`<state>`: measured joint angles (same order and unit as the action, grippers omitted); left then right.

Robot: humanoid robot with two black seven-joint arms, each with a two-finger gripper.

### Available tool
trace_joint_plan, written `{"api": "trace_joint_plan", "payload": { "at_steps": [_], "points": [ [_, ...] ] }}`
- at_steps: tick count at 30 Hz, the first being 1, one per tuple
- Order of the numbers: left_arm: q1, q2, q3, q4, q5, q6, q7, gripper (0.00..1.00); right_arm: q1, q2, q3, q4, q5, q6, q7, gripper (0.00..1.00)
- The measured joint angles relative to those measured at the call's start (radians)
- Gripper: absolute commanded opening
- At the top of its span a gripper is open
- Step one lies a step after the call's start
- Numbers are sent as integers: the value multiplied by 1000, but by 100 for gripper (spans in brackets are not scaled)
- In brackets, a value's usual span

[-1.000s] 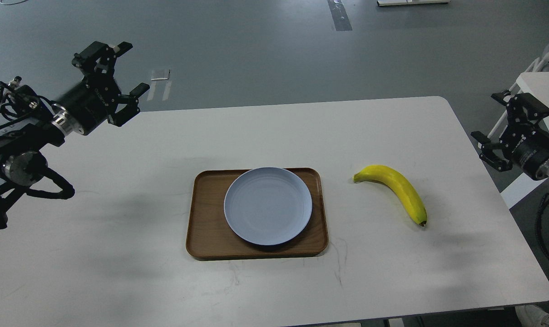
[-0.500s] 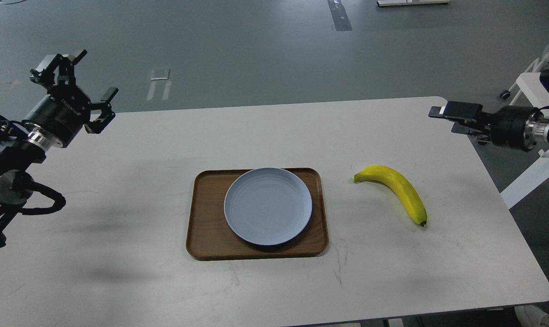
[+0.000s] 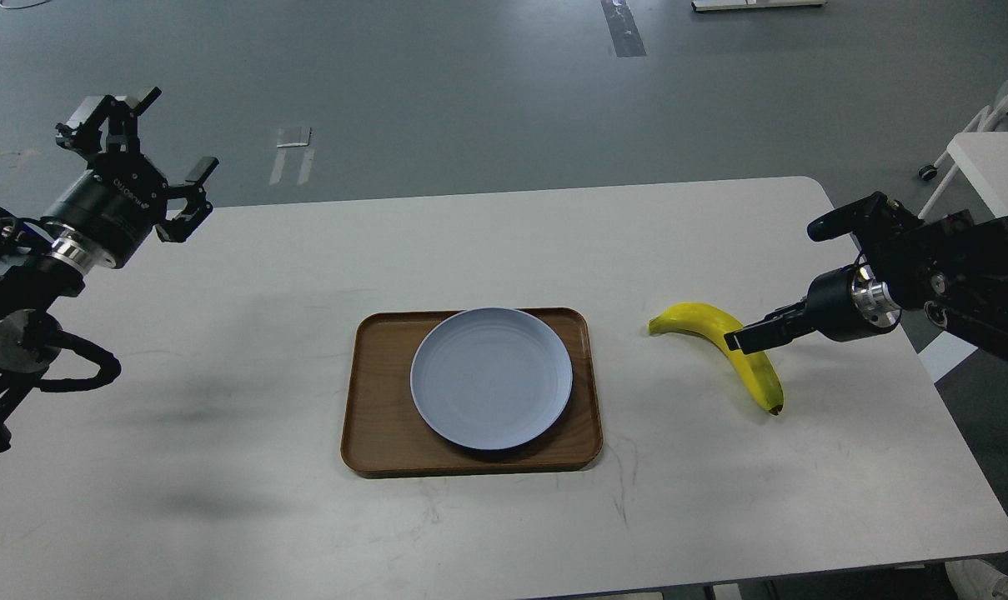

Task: Place banana on plate with both arms
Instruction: 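Reach the right gripper down to the yellow banana and grasp it, then lift the banana with the right gripper and carry it over the plate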

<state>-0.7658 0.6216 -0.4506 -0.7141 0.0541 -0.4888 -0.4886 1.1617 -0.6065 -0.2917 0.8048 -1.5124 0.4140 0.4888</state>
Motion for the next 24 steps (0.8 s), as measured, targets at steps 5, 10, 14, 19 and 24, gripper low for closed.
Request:
{"api": "trace_joint_plan", "payload": {
  "at_steps": [5,10,14,19,24],
  "points": [
    [0,2,0,-1,0,0,0,98,-9,14,-17,-14,0,-21,0,40],
    [-1,4,0,-1,-1,0,0,98,-21,16,-38,-20,0,-38,0,16],
    [-1,4,0,-4,-3,0,0,98,-23,16,-65,-22,0,-73,0,0],
    [-1,7,-1,-7,-6,0,0,98,-19,7,-73,-16,2,-82,0,0],
    [0,7,-2,-8,-8,0,0,98,67,-37,-62,16,13,-84,0,0]
  ]
}}
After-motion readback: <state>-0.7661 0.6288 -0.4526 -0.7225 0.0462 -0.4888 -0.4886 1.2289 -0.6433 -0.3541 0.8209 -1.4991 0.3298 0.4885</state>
